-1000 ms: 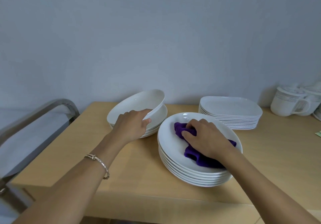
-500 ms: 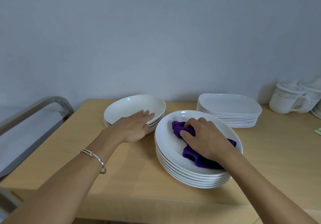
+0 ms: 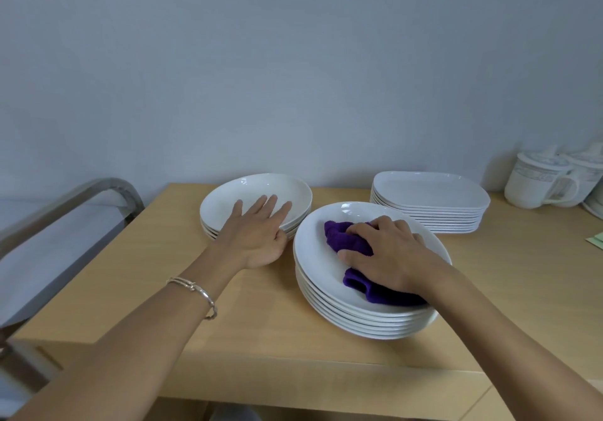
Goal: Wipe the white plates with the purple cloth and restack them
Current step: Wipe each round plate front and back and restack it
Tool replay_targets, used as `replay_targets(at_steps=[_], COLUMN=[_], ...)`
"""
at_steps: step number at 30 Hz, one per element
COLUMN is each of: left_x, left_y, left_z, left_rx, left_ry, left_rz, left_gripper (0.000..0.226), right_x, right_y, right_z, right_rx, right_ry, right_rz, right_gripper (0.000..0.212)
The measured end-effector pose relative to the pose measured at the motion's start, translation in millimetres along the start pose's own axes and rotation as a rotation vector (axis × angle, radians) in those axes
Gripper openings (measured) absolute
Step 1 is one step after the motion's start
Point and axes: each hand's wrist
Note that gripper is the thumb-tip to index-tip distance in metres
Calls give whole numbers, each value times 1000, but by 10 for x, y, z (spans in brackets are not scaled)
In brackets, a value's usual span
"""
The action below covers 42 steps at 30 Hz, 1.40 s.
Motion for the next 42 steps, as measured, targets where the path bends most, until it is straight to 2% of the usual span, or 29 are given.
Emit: replay_targets(at_steps=[4, 5, 7, 8, 10, 14, 16, 18, 20, 22, 24, 26, 29, 31, 35, 37, 40, 42], left_x=[-253, -338, -454, -468, -447, -438, -453, -462, -467, -463, -473, -478, -466, -450, -441, -437, -417, -400], left_y=[0, 5, -22, -53, -117, -129, -124, -100, -55, 13, 109, 168, 168, 155, 78, 12, -72, -98], left_z=[118, 166, 260, 292, 331, 415, 443, 446, 449, 454, 481, 499, 498, 491, 452, 425, 397, 395], left_rx=[-474, -590, -717, -733, -742, -709, -703, -692, -662, -559, -402, -345, -361, -364, -443, -518, -660, -725], left_ry=[-54, -88, -154, -198, -240, -193, -145, -103, -110, -123, -88, -64, -73, -84, -70, -68, -86, -98], left_rz=[241, 216, 64, 22, 14, 14, -32, -62, -50, -40, -96, -144, -133, -117, -94, -59, -24, -16], left_gripper=[62, 74, 108, 117, 122, 130, 146, 153, 146, 128, 111, 106, 113, 120, 110, 117, 143, 149], right_x=[-93, -97, -113, -136, -206, -206, -85, 68, 238, 390, 480, 455, 235, 29, -329, -378, -281, -121], right_y=[36, 39, 40, 38, 14, -55, -103, -169, -218, -202, -129, -56, 10, 42, 139, 163, 105, 4], right_z=[53, 55, 43, 32, -18, -178, -241, -297, -303, -215, -35, 176, 387, 415, 237, 97, -122, -217], right_rx=[-62, -55, -29, -11, 23, 18, 2, -79, -165, -215, -265, -305, -337, -343, -200, -96, 34, 34], right_ry=[34, 44, 67, 89, 163, 282, 280, 275, 253, 191, 117, 71, 52, 74, 174, 223, 310, 344], right_rz=[-26, -33, -50, -65, -112, -160, -109, -13, 70, 108, 121, 132, 99, 16, -322, -420, -408, -290], right_gripper=[58, 58, 57, 56, 54, 54, 54, 58, 60, 60, 60, 59, 59, 61, 57, 58, 60, 63])
Point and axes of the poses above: each hand's wrist, its own x-axis towards the middle knuckle, its own y-axis out of the back of the hand, z = x × y, and after that the axes turned 6 degrees about -y, right-handed
